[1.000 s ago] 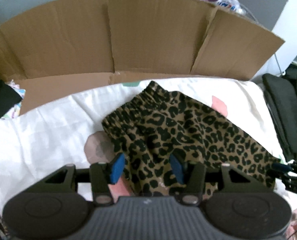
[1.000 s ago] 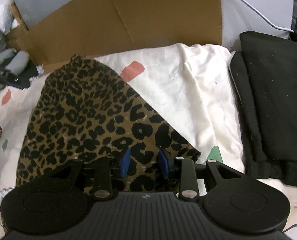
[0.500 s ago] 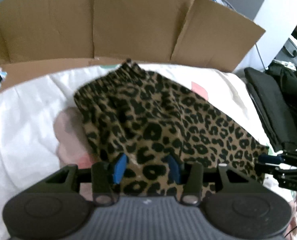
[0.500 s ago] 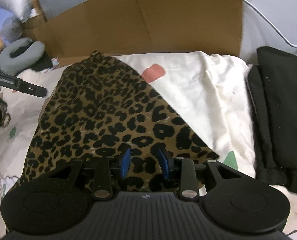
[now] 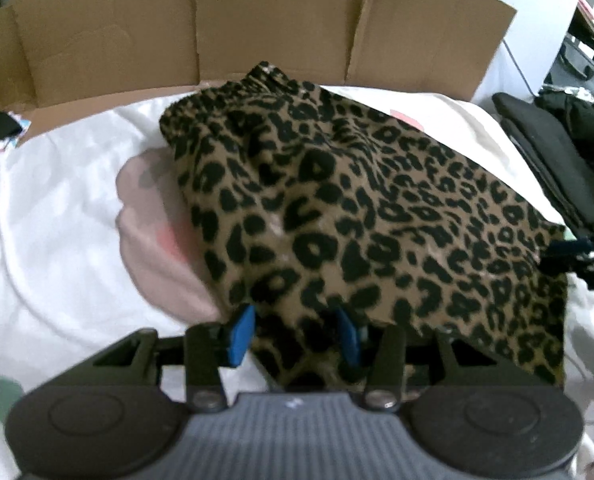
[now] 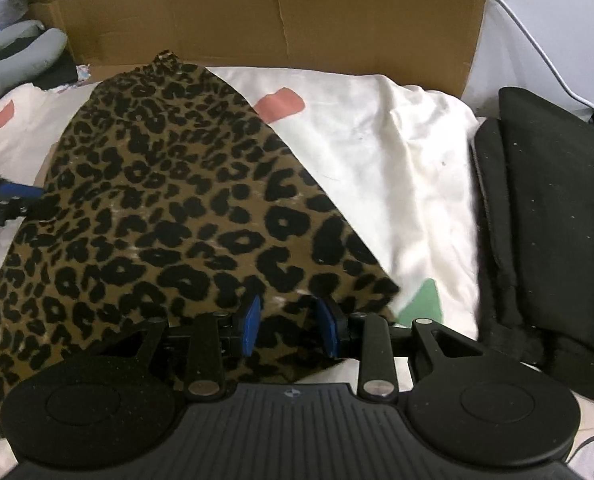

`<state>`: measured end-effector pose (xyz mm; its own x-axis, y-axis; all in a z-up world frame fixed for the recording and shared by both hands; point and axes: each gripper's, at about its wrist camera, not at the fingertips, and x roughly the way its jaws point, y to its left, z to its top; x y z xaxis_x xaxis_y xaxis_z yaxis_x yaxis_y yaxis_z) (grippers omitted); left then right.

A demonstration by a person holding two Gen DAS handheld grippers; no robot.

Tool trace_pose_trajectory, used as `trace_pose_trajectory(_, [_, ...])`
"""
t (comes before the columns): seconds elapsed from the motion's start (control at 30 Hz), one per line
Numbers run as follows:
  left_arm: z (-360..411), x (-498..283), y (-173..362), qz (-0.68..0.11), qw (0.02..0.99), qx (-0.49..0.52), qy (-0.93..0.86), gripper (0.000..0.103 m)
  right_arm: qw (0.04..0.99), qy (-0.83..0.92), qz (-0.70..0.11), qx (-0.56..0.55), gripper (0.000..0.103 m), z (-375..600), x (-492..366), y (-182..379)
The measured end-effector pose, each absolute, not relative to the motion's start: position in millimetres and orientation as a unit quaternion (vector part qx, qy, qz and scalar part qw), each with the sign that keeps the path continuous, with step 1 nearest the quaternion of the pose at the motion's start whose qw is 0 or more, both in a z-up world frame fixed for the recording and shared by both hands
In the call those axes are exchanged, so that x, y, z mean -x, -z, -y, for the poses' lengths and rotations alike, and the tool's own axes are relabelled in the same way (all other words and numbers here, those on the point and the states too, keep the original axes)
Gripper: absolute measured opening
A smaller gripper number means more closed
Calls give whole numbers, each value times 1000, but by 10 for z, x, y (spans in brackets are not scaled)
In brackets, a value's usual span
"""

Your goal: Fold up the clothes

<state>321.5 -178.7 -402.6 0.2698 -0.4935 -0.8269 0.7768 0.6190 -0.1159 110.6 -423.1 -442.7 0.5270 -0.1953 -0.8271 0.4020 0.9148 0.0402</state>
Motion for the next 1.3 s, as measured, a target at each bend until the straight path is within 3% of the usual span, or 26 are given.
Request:
trace_pose_trajectory(0.4, [1432,-2615,4016,-470,758,-177,416,48,862,190,-457,-106,38,4279,-1061,4354])
trace_pose_trajectory(0.83, [786,-2323,3597,-473,783,-107,389,48,880,155,-432,-122,38,4083,-1089,4170])
trace_pose_trajectory(1.3, [556,-2147,3757,-505,767,-84,387,48,881,110,-442,-129,38,3771,-1118,4187])
